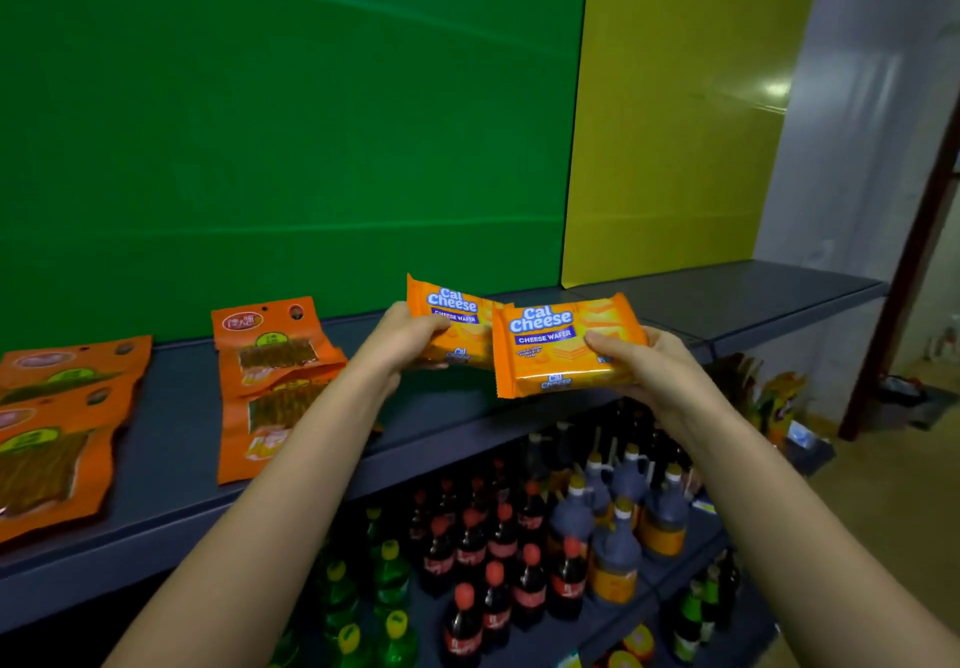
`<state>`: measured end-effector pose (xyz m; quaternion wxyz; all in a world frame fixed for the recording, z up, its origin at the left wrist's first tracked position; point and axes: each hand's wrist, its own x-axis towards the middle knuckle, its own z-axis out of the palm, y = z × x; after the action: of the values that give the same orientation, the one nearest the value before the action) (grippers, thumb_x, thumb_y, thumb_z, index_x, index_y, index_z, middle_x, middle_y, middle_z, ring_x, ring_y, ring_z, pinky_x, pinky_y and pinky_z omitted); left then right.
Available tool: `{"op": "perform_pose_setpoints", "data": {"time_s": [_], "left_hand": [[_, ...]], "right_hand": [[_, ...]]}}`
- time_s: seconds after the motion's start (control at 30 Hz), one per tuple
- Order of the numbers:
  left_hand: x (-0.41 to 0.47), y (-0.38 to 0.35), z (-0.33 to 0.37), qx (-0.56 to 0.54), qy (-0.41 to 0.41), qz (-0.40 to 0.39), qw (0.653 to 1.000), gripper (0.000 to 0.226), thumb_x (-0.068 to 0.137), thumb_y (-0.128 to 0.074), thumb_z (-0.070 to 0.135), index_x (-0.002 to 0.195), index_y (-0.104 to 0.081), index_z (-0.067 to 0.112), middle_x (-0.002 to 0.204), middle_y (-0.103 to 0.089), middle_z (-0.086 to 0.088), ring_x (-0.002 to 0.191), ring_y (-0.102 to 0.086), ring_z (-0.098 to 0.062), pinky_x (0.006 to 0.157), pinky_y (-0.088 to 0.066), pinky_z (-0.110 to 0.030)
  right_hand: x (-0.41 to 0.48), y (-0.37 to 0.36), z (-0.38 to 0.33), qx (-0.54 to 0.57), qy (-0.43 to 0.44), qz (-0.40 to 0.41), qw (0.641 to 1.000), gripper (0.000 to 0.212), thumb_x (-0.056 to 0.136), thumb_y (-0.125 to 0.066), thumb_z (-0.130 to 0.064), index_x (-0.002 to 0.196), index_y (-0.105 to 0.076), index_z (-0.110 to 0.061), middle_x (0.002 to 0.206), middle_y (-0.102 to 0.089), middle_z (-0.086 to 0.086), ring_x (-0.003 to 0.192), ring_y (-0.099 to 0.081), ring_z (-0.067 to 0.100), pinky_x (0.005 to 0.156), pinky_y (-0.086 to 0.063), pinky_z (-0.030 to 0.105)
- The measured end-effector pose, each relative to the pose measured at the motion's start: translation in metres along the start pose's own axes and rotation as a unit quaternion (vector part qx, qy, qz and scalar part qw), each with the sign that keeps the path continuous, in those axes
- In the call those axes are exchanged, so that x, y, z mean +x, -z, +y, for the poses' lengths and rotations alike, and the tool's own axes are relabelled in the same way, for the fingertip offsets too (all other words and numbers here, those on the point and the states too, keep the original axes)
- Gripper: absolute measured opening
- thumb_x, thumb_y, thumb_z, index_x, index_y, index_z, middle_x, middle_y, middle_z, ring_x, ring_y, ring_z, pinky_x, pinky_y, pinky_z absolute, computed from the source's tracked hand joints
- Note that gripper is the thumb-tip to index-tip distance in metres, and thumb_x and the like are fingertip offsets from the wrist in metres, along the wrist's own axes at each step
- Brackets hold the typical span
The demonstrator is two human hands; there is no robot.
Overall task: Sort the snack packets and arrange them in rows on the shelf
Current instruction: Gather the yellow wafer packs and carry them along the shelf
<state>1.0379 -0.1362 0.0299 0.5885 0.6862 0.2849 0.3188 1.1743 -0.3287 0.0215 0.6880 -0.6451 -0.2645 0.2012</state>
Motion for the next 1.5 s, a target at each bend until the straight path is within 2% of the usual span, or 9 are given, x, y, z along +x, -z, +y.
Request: {"op": "perform_pose_setpoints", "data": {"time_s": [0.13, 0.3, 0.47, 0.6, 0.7, 0.8, 0.93, 1.03, 1.5], "left_hand": [[0.03, 0.001, 0.004, 0.011, 0.016, 0.016, 1.0, 0.015, 0.09, -0.054, 0.006, 0.076, -0.054, 0.012, 0.077, -0.06, -0.008, 0.064, -0.058, -0.018, 0.042, -0.053, -0.022], [0.063, 0.007, 0.001, 0.054, 0.067, 0.066, 0.994, 0.017, 0.09, -0.055, 0.006, 0.075, -0.05, 0.011, 0.074, -0.058, -0.009, 0.051, -0.058, -0.015, 0.035, -0.049, -0.019], [0.091, 0.011, -0.008, 0.088, 0.117, 0.107, 0.983, 0.017, 0.091, -0.055, 0.008, 0.075, -0.048, 0.01, 0.072, -0.056, -0.007, 0.059, -0.053, -0.016, 0.034, -0.047, -0.018], [0.11, 0.01, -0.008, 0.109, 0.165, 0.114, 0.974, 0.018, 0.088, -0.061, 0.01, 0.079, -0.045, 0.007, 0.074, -0.054, -0.006, 0.061, -0.055, -0.015, 0.039, -0.05, -0.021], [0.121, 0.005, -0.008, 0.229, 0.164, 0.146, 0.948, 0.023, 0.09, -0.059, 0.019, 0.083, -0.039, 0.009, 0.075, -0.046, -0.002, 0.059, -0.047, -0.009, 0.04, -0.043, -0.017], [0.137, 0.002, -0.017, 0.297, 0.174, 0.147, 0.927, 0.031, 0.09, -0.059, 0.021, 0.072, -0.037, 0.008, 0.077, -0.049, -0.006, 0.058, -0.046, -0.013, 0.039, -0.043, -0.02], [0.154, -0.003, -0.024, 0.399, 0.174, 0.169, 0.885, 0.039, 0.087, -0.061, 0.032, 0.108, -0.056, -0.001, 0.111, -0.063, -0.015, 0.09, -0.058, -0.025, 0.073, -0.043, -0.031], [0.163, -0.003, -0.027, 0.46, 0.176, 0.182, 0.851, 0.039, 0.087, -0.059, 0.037, 0.1, -0.06, -0.001, 0.12, -0.063, -0.017, 0.11, -0.06, -0.029, 0.087, -0.047, -0.032], [0.177, 0.002, -0.037, 0.496, 0.191, 0.218, 0.818, 0.055, 0.088, -0.056, 0.043, 0.119, -0.052, -0.001, 0.126, -0.058, -0.018, 0.115, -0.056, -0.031, 0.091, -0.045, -0.033]], "right_hand": [[0.035, -0.017, 0.009, 0.007, -0.008, -0.052, 0.999, 0.036, 0.082, -0.068, -0.016, 0.115, -0.057, -0.006, 0.085, -0.067, 0.003, 0.059, -0.065, 0.005, 0.051, -0.053, 0.015], [0.073, -0.045, 0.028, 0.006, -0.034, -0.126, 0.991, 0.032, 0.082, -0.068, -0.012, 0.111, -0.055, -0.007, 0.099, -0.066, 0.011, 0.074, -0.063, 0.015, 0.07, -0.053, 0.027], [0.114, -0.065, 0.044, -0.05, -0.067, -0.198, 0.977, 0.026, 0.082, -0.062, -0.01, 0.106, -0.051, -0.013, 0.098, -0.064, 0.007, 0.084, -0.061, 0.017, 0.083, -0.052, 0.033], [0.142, -0.067, 0.047, -0.163, -0.036, -0.294, 0.941, 0.067, 0.069, -0.078, -0.022, 0.125, -0.042, -0.017, 0.108, -0.061, -0.002, 0.098, -0.06, 0.013, 0.088, -0.048, 0.025], [0.155, -0.067, 0.048, -0.238, 0.009, -0.333, 0.912, 0.073, 0.074, -0.076, -0.032, 0.133, -0.037, -0.018, 0.118, -0.057, -0.005, 0.111, -0.057, 0.013, 0.099, -0.043, 0.026], [0.167, -0.073, 0.048, -0.317, 0.065, -0.324, 0.889, 0.071, 0.077, -0.07, -0.042, 0.135, -0.038, -0.017, 0.127, -0.056, -0.001, 0.118, -0.053, 0.017, 0.099, -0.042, 0.028], [0.183, -0.086, 0.053, -0.417, 0.133, -0.295, 0.849, 0.071, 0.076, -0.06, -0.06, 0.131, -0.045, -0.016, 0.133, -0.053, 0.006, 0.124, -0.049, 0.025, 0.101, -0.041, 0.034], [0.192, -0.091, 0.054, -0.459, 0.136, -0.295, 0.827, 0.069, 0.081, -0.052, -0.061, 0.133, -0.043, -0.016, 0.134, -0.049, 0.01, 0.127, -0.044, 0.028, 0.102, -0.036, 0.035], [0.198, -0.09, 0.052, -0.489, 0.165, -0.275, 0.811, 0.062, 0.09, -0.042, -0.055, 0.128, -0.044, -0.006, 0.128, -0.041, 0.014, 0.12, -0.047, 0.037, 0.097, -0.039, 0.039]]}}
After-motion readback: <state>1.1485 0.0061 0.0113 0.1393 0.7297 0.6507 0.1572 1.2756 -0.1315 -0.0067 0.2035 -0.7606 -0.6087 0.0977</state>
